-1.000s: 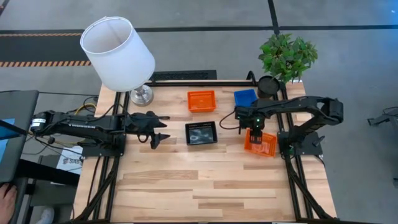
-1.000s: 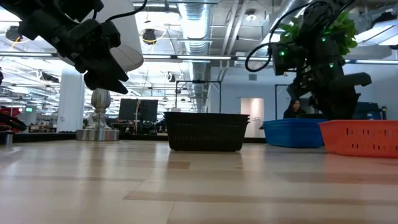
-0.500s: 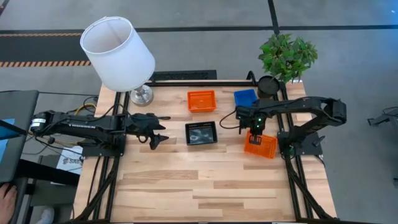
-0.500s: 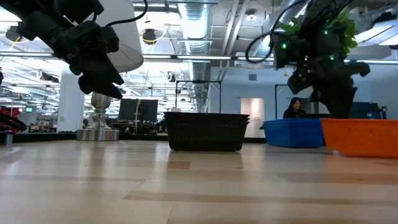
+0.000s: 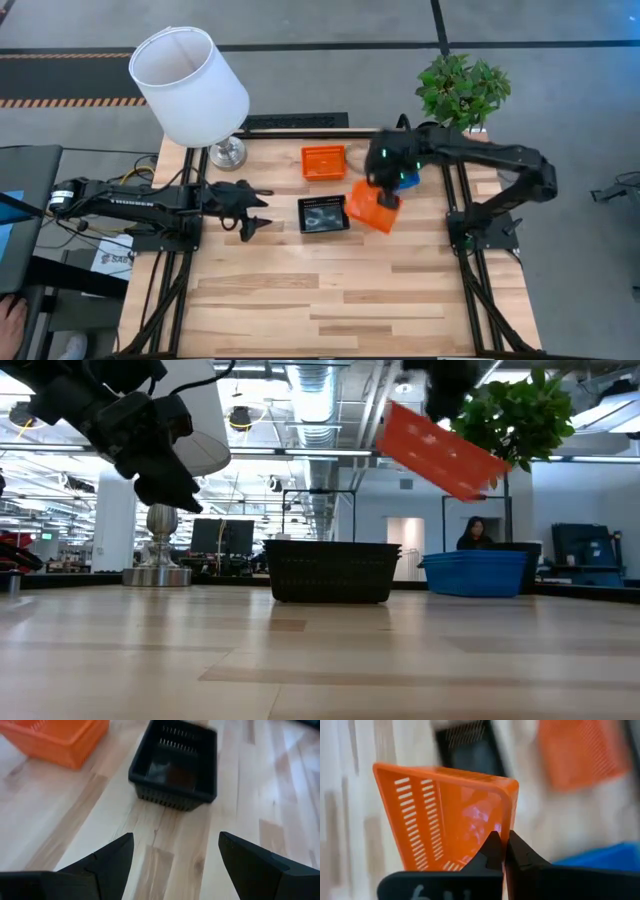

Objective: Stack baskets by color
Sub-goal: Stack the orange bin on the top orange bin

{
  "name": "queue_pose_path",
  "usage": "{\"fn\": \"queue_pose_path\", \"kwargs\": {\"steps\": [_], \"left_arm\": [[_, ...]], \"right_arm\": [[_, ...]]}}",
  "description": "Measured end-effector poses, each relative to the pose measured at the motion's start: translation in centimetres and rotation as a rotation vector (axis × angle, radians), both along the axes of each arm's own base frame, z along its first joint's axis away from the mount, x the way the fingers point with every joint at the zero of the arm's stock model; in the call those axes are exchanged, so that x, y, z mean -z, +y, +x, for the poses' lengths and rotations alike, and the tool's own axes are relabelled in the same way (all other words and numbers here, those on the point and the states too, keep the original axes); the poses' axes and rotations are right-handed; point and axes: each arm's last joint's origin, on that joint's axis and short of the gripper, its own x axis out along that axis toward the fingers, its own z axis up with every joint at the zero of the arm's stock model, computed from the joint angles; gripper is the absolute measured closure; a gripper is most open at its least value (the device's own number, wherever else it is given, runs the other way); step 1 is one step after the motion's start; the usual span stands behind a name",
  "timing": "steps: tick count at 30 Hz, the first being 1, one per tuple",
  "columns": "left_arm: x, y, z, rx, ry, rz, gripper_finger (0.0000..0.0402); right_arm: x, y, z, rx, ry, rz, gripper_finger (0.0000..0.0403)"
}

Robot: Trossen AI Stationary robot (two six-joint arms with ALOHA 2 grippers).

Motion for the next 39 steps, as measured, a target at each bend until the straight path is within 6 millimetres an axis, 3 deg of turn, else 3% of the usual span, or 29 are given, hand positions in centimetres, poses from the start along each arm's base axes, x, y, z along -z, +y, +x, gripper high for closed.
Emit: {"fn": "queue_pose_path", "kwargs": {"steps": [4, 12, 18, 24, 35, 39], "left_arm": [[-0.7, 0.0, 0.5, -0.009, -0.087, -0.004, 0.0123], [-2.2, 0.4, 1.2, -0.134, -0.262, 0.022, 0.0123], [-2.2, 0.5, 1.1, -0.207, -0.28, -0.046, 0.0123], [-2.2, 0.5, 1.1, -0.25, -0.294, -0.116, 0.0123], [-2.3, 0.7, 1.1, -0.295, -0.304, -0.102, 0.0123], [-2.3, 0.7, 1.1, -0.295, -0.304, -0.102, 0.0123]], "right_arm": [[-3.5, -3.0, 2.4, -0.058, -0.134, -0.144, 0.0401], [-1.2, -11.8, 9.0, -0.3, -0.089, -0.234, 0.0401], [0.8, -16.1, 12.2, -0.36, -0.11, -0.186, 0.0401], [0.7, -18.0, 12.2, -0.394, -0.132, -0.215, 0.0401], [0.6, -19.3, 11.5, -0.416, -0.15, -0.251, 0.0401], [1.8, -20.2, 12.1, -0.426, -0.184, -0.21, 0.0401]]}}
